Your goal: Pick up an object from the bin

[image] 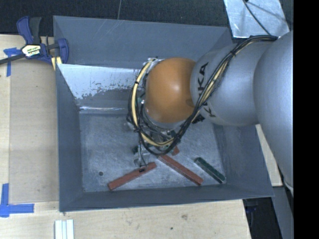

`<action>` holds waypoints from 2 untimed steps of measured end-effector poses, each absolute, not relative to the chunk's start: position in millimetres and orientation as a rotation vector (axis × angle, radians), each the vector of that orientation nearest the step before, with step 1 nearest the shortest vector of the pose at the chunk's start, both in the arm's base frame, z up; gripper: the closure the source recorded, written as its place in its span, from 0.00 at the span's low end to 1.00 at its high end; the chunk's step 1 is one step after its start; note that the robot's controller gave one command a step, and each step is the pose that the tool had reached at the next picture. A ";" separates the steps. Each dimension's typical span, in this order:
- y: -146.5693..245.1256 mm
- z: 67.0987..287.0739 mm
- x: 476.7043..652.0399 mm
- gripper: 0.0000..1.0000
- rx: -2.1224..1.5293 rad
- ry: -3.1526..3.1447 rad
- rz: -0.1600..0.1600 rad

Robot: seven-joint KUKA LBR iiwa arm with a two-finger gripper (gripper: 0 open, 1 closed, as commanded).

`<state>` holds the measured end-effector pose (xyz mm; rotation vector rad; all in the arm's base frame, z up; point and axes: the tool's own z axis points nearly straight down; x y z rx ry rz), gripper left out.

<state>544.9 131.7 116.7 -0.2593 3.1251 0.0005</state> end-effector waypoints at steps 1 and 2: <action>119.8 121.5 532.2 0.00 -0.472 3.107 0.000; 51.1 114.7 568.5 0.00 -0.252 3.126 0.001</action>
Offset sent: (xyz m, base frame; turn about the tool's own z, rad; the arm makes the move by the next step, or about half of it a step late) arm 0.0331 -0.0980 -0.0079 0.0301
